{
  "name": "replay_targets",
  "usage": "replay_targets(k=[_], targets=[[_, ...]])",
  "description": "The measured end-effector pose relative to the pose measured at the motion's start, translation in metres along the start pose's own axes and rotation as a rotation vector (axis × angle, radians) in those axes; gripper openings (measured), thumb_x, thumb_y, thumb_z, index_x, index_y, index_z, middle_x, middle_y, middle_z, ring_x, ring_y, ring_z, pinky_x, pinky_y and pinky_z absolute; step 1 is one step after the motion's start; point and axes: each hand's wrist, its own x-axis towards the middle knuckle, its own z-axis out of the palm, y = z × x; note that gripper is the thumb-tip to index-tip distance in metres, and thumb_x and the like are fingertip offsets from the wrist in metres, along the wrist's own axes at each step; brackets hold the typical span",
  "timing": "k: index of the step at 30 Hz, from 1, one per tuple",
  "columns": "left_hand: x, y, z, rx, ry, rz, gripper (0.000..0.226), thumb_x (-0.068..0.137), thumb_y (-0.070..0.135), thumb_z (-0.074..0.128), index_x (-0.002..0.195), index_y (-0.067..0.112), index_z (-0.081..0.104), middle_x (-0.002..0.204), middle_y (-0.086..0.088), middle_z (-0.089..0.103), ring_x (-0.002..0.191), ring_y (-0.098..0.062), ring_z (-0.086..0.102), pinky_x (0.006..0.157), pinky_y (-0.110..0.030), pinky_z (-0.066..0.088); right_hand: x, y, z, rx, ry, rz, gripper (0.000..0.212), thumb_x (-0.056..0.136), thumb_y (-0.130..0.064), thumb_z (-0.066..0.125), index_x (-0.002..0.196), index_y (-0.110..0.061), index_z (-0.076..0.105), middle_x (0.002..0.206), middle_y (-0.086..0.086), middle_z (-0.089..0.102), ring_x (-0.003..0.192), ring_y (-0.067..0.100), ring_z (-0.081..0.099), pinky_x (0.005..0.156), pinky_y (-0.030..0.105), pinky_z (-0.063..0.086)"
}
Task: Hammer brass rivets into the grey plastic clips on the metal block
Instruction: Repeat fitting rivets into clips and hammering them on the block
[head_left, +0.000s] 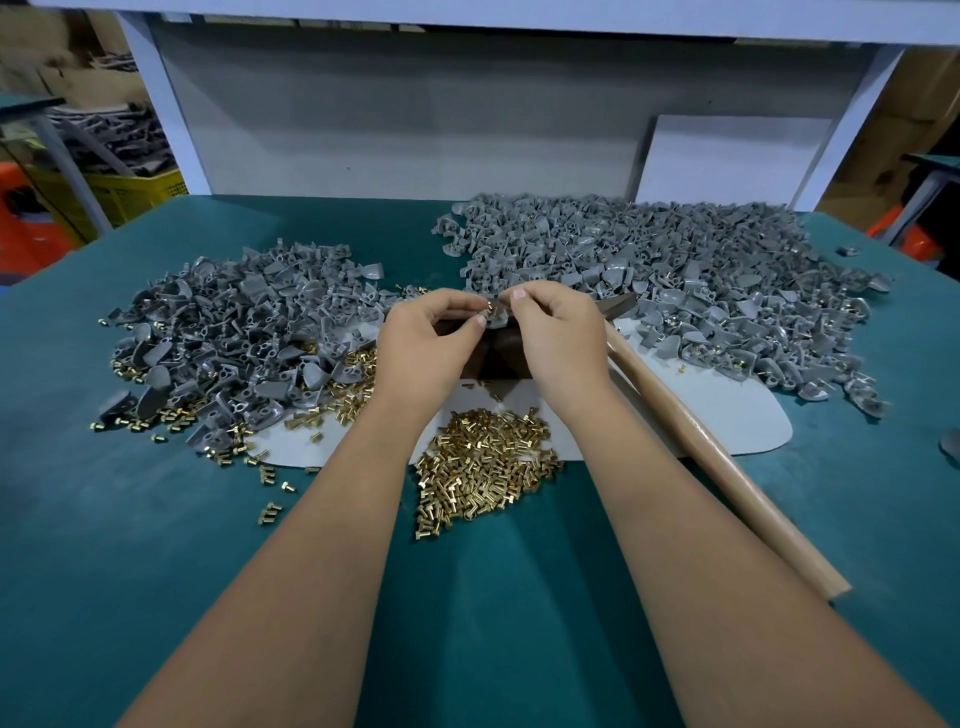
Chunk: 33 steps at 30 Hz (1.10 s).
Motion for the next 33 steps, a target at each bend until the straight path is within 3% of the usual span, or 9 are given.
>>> replay_targets(k=[6,11,23,28,30,33], targets=[[0.002,-0.002,0.001,-0.018,-0.003,0.013,0.021,0.088,0.010,0.069,0.092,0.031,0.071,0.093,0.012,0.072,0.093,-0.001,0.066,0.090,-0.031,0.056,-0.001,-0.001,0.001,-0.108,-0.026,-0.081,0.014,0.088,-0.023,0.059,0.083,-0.022,0.072,0.084,-0.012,0.064,0.080,0.004,0.055,0.067,0.020,0.041],[0.003,-0.005,0.001,-0.021,-0.007,0.023,0.021,0.087,0.012,0.070,0.091,0.033,0.071,0.091,0.014,0.072,0.089,0.005,0.065,0.087,-0.026,0.055,-0.003,-0.001,0.002,-0.252,-0.034,-0.196,0.011,0.089,-0.016,0.061,0.084,-0.016,0.071,0.088,-0.004,0.063,0.087,0.014,0.054,0.073,0.027,0.039],[0.000,-0.001,0.000,-0.007,-0.015,0.038,0.016,0.088,0.012,0.070,0.095,0.026,0.073,0.092,0.011,0.073,0.089,0.001,0.066,0.088,-0.032,0.056,-0.004,-0.003,0.008,-0.324,0.032,-0.193,0.012,0.088,-0.014,0.061,0.081,-0.016,0.071,0.084,-0.009,0.058,0.081,0.010,0.049,0.071,0.026,0.036],[-0.002,0.000,0.001,0.017,0.004,0.053,0.021,0.087,0.010,0.069,0.091,0.031,0.073,0.090,0.016,0.072,0.086,0.006,0.065,0.085,-0.027,0.056,-0.009,0.000,0.000,-0.299,-0.033,-0.234,0.017,0.094,-0.019,0.054,0.099,-0.017,0.070,0.098,-0.004,0.064,0.096,0.013,0.053,0.084,0.031,0.043],[-0.002,0.001,0.001,0.041,0.014,0.061,0.020,0.087,0.010,0.069,0.092,0.029,0.074,0.090,0.016,0.072,0.088,0.005,0.065,0.086,-0.027,0.056,-0.010,-0.002,-0.007,-0.340,0.014,-0.232,0.025,0.096,-0.022,0.050,0.114,-0.019,0.067,0.110,-0.005,0.065,0.106,0.013,0.052,0.091,0.031,0.042],[-0.003,0.001,0.001,0.037,0.024,0.032,0.018,0.087,0.011,0.070,0.098,0.025,0.077,0.094,0.013,0.073,0.091,0.000,0.066,0.089,-0.030,0.056,-0.011,-0.003,-0.028,-0.499,0.155,-0.185,0.027,0.096,-0.023,0.049,0.119,-0.022,0.063,0.112,-0.006,0.063,0.106,0.014,0.052,0.089,0.030,0.041]])
